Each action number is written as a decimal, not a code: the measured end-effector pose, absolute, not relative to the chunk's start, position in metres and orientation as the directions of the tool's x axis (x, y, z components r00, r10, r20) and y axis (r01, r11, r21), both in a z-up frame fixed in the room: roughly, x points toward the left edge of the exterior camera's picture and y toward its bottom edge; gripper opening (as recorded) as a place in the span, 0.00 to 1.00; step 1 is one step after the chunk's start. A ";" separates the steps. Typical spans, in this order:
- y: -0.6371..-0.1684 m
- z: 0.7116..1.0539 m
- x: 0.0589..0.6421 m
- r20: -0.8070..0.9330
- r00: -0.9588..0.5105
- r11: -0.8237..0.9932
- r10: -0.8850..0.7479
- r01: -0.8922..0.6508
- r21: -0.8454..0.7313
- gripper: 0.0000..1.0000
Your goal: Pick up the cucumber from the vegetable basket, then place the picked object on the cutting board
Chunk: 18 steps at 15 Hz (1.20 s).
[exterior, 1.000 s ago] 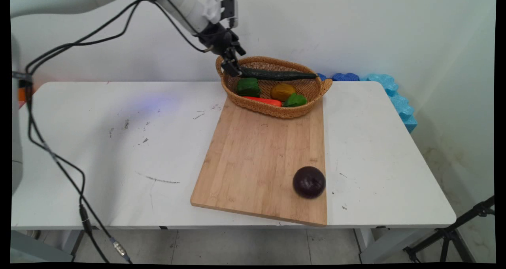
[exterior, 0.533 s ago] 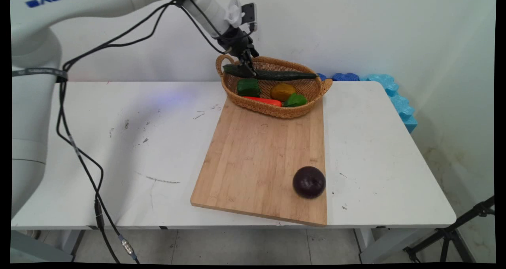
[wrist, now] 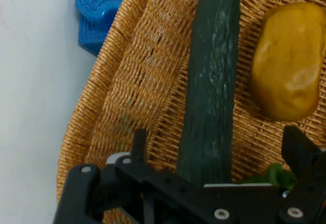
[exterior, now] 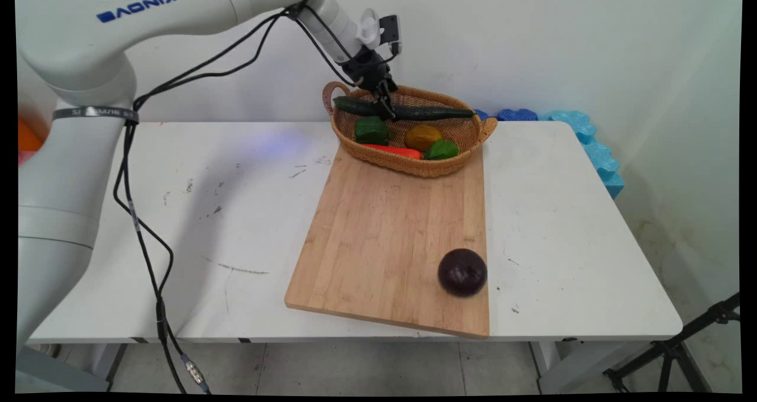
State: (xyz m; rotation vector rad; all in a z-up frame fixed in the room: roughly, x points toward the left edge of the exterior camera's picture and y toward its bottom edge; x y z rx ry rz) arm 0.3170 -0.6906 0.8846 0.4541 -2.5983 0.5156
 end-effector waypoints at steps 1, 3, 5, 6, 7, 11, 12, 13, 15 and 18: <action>-0.692 0.883 0.316 0.484 -0.845 0.876 -0.227 -0.395 -0.277 1.00; -0.695 0.880 0.314 0.481 -0.846 0.877 -0.231 -0.395 -0.274 1.00; -0.698 0.877 0.312 0.477 -0.848 0.879 -0.232 -0.393 -0.271 1.00; -0.699 0.875 0.312 0.475 -0.849 0.879 -0.233 -0.393 -0.270 1.00; -0.699 0.874 0.312 0.472 -0.850 0.880 -0.234 -0.391 -0.268 0.00; -0.700 0.870 0.312 0.462 -0.855 0.884 -0.235 -0.386 -0.265 0.00; -0.700 0.869 0.312 0.460 -0.856 0.884 -0.235 -0.385 -0.265 0.00; -0.700 0.869 0.312 0.458 -0.858 0.885 -0.234 -0.383 -0.264 0.00; -0.700 0.868 0.313 0.454 -0.860 0.887 -0.231 -0.378 -0.265 0.00; -0.699 0.872 0.314 0.452 -0.864 0.888 -0.222 -0.371 -0.273 0.00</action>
